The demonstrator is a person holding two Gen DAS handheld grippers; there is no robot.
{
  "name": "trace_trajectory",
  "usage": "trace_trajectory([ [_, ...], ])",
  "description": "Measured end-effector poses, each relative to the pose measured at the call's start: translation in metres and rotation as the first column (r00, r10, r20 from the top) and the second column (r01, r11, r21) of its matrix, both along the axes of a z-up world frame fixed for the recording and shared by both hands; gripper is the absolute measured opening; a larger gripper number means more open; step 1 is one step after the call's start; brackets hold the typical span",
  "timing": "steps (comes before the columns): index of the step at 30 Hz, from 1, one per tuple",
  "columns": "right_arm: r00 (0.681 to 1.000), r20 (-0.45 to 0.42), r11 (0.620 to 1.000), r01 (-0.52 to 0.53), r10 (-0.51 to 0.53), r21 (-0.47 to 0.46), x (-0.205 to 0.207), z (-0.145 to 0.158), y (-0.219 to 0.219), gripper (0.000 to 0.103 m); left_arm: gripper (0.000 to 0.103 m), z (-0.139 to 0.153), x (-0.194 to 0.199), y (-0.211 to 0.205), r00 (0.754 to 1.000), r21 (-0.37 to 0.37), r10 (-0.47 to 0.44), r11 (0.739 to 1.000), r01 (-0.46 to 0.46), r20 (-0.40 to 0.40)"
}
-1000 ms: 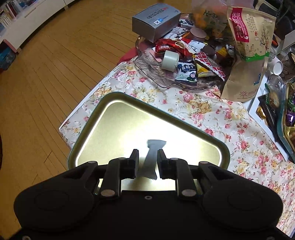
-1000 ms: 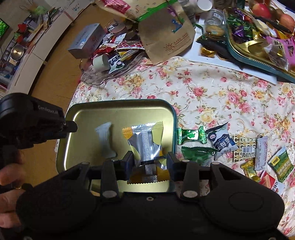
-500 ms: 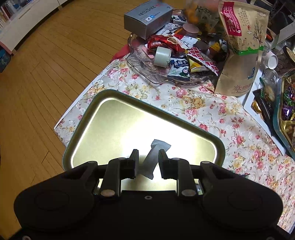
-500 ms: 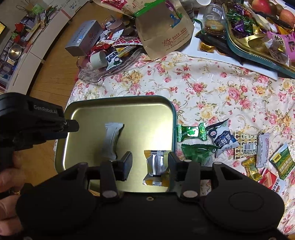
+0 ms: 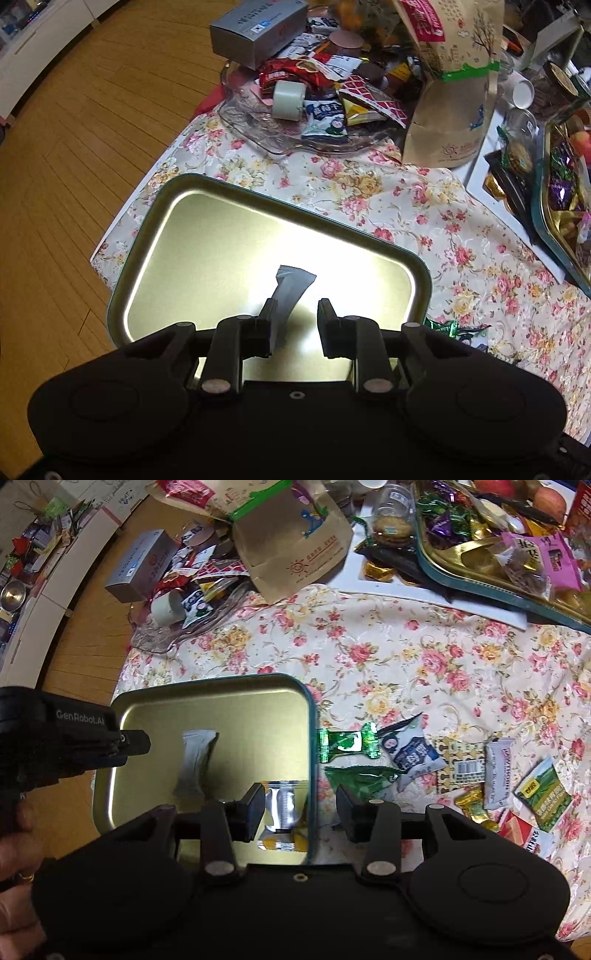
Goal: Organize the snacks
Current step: 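Lower the silver-yellow candy into the gold tray and open the right gripper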
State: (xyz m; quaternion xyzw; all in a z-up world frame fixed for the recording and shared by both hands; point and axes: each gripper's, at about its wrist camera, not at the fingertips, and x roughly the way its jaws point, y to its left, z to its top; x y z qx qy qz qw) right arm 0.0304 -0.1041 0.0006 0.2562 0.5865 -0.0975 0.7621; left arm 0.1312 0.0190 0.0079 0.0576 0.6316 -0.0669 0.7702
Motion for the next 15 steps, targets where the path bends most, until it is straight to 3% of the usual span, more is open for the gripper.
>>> trace_trajectory([
  [15, 0.989, -0.028, 0.990, 0.143, -0.143, -0.004, -0.033, -0.005, -0.060, 0.046, 0.033, -0.007, -0.026, -0.056, 0.986, -0.035, -0.162, 0.986, 0.160, -0.037],
])
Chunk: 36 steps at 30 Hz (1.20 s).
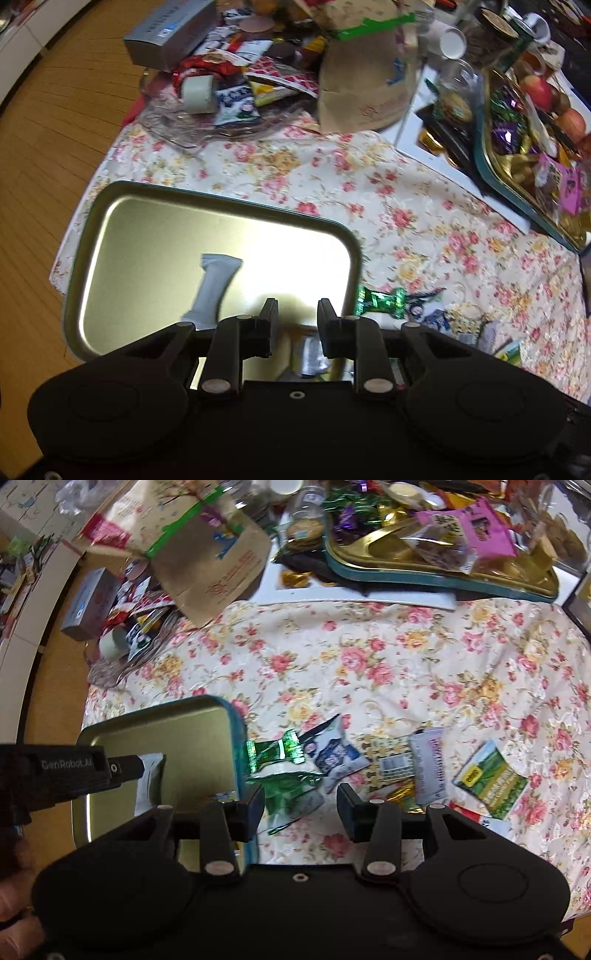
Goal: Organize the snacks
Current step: 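Lower the silver-yellow candy into the gold tray and open the right gripper, then grasp the green garlic-flavour pea bag with the right gripper and lift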
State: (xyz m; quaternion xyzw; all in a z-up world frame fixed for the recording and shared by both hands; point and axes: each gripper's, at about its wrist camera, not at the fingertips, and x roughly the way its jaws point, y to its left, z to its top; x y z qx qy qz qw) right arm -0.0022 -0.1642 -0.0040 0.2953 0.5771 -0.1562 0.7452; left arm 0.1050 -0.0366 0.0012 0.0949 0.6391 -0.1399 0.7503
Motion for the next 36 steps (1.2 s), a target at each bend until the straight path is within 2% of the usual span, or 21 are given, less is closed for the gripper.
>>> trace_trajectory([
  [8, 0.996, -0.023, 0.996, 0.087, -0.088, -0.024, -0.028, -0.004, -0.038, 0.046, 0.033, -0.002, -0.020, -0.034, 0.997, -0.036, -0.067, 0.997, 0.065, -0.047],
  [15, 0.983, -0.068, 0.984, 0.170, -0.173, -0.048, -0.062, -0.019, -0.075, 0.046, 0.033, 0.000, -0.038, -0.061, 0.990, -0.042, -0.135, 0.990, 0.133, -0.049],
  [19, 0.969, -0.100, 0.974, 0.219, -0.224, -0.065, -0.080, -0.028, -0.096, 0.046, 0.033, -0.003, -0.048, -0.074, 0.983, -0.039, -0.176, 0.984, 0.174, -0.060],
  [26, 0.932, -0.140, 0.943, 0.330, -0.333, -0.042, -0.101, -0.046, -0.128, 0.046, 0.033, -0.019, -0.058, -0.092, 0.971, -0.014, -0.218, 0.976, 0.218, -0.094],
  [30, 0.939, -0.143, 0.950, 0.305, -0.311, -0.064, -0.092, -0.052, -0.128, 0.046, 0.033, -0.027, -0.061, -0.096, 0.967, -0.008, -0.222, 0.975, 0.222, -0.122],
  [36, 0.963, -0.165, 0.975, 0.197, -0.212, -0.106, -0.083, -0.059, -0.116, 0.047, 0.033, -0.025, -0.063, -0.099, 0.962, -0.028, -0.245, 0.970, 0.243, -0.124],
])
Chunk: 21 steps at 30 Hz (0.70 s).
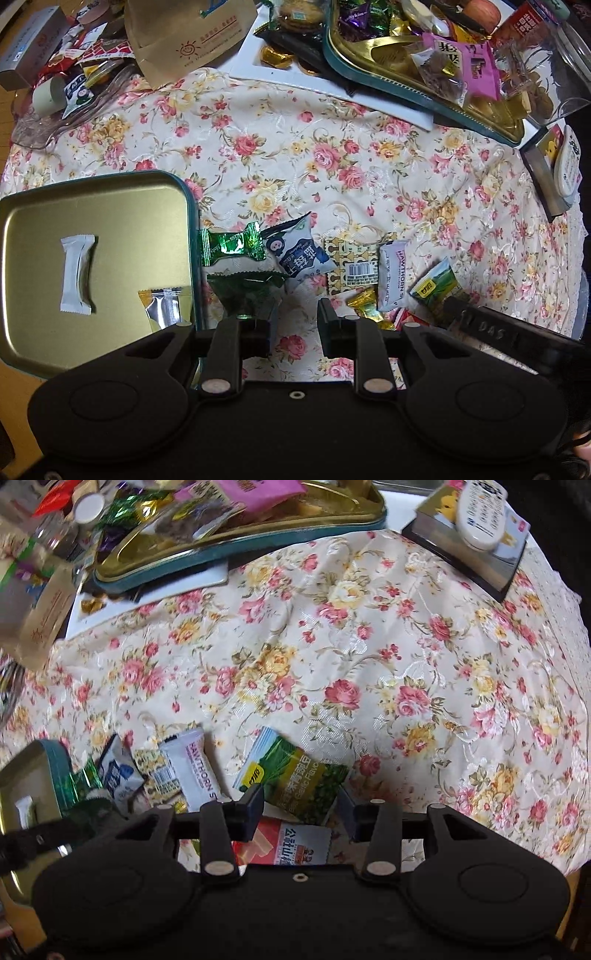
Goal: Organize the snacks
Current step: 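Grasp the green garlic-flavour pea bag with the right gripper and lift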
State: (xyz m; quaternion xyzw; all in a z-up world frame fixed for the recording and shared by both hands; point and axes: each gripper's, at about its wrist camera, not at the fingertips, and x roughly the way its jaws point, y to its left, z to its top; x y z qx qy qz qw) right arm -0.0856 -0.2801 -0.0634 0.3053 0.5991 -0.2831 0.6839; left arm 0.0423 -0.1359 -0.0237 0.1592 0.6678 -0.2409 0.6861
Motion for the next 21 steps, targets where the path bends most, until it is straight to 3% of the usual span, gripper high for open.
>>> trace_trajectory([
  [5, 0.995, -0.036, 0.992, -0.095, 0.092, -0.080, 0.004, -0.005, 0.012, 0.048, 0.033, 0.002, 0.006, 0.002, 1.000, -0.014, 0.025, 1.000, -0.025, -0.012],
  [10, 0.988, -0.039, 0.984, -0.152, 0.149, -0.088, 0.009, -0.013, 0.019, 0.051, 0.033, 0.006, 0.008, 0.005, 0.999, -0.038, 0.031, 0.999, -0.032, -0.025],
  [21, 0.957, -0.068, 0.932, -0.291, 0.283, -0.216, 0.015, -0.023, 0.038, 0.054, 0.032, 0.023, 0.013, 0.007, 0.999, -0.088, 0.044, 0.995, -0.044, -0.010],
])
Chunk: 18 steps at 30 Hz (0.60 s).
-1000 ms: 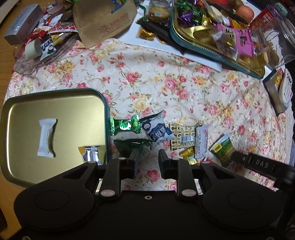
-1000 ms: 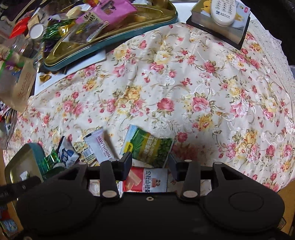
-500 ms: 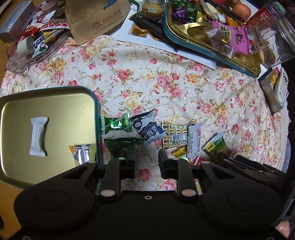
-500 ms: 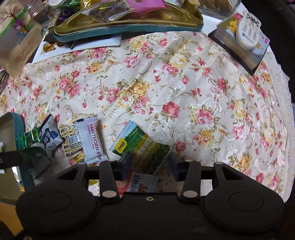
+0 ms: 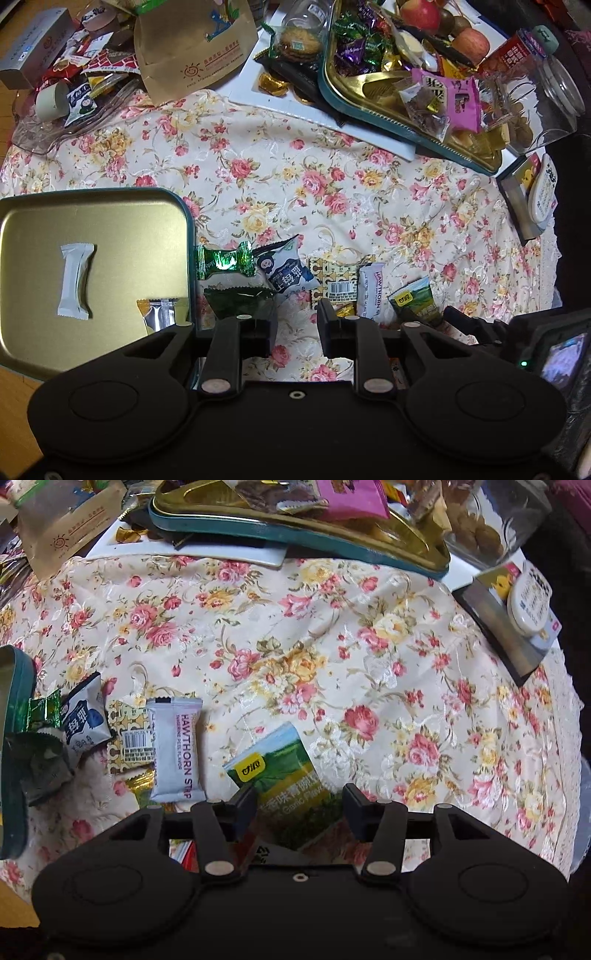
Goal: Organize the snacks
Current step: 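Grasp the green garlic-flavour pea bag with the right gripper and lift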
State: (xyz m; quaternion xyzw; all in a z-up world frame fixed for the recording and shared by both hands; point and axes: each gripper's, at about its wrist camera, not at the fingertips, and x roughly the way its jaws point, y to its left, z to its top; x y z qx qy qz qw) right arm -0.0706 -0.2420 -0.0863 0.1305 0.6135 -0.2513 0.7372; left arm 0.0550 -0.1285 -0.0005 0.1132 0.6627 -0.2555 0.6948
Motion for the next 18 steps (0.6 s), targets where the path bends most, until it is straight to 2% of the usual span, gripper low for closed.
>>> trace_trajectory([
  [4, 0.998, -0.012, 0.998, -0.058, 0.057, -0.015, 0.007, -0.006, 0.000, 0.056, 0.032, 0.006, 0.003, 0.001, 1.000, -0.014, -0.001, 1.000, 0.001, 0.013],
  [6, 0.999, -0.021, 0.999, -0.050, 0.050, 0.009, 0.008, -0.008, -0.004, 0.056, 0.032, 0.008, 0.006, 0.003, 1.000, -0.017, 0.005, 1.000, -0.005, 0.020],
  [8, 0.999, -0.042, 0.999, 0.006, -0.004, 0.052, 0.007, -0.010, -0.012, 0.055, 0.032, 0.010, 0.010, 0.007, 0.999, -0.021, 0.026, 0.999, -0.026, 0.024],
  [11, 0.993, -0.066, 0.987, 0.104, -0.096, 0.124, 0.004, -0.013, -0.027, 0.046, 0.032, 0.012, 0.017, 0.010, 0.998, -0.035, 0.053, 0.998, -0.052, 0.025],
  [15, 0.969, -0.117, 0.958, 0.235, -0.217, 0.164, -0.003, -0.015, -0.040, 0.047, 0.032, 0.010, 0.021, 0.014, 0.995, -0.022, 0.095, 0.995, -0.095, 0.031],
  [17, 0.964, -0.132, 0.953, 0.252, -0.231, 0.167, -0.006, -0.017, -0.042, 0.047, 0.032, 0.007, 0.020, 0.015, 0.994, -0.011, 0.099, 0.995, -0.099, 0.035],
  [18, 0.964, -0.130, 0.955, 0.251, -0.231, 0.161, -0.007, -0.018, -0.041, 0.050, 0.032, 0.006, 0.019, 0.014, 0.995, -0.005, 0.093, 0.996, -0.093, 0.034],
])
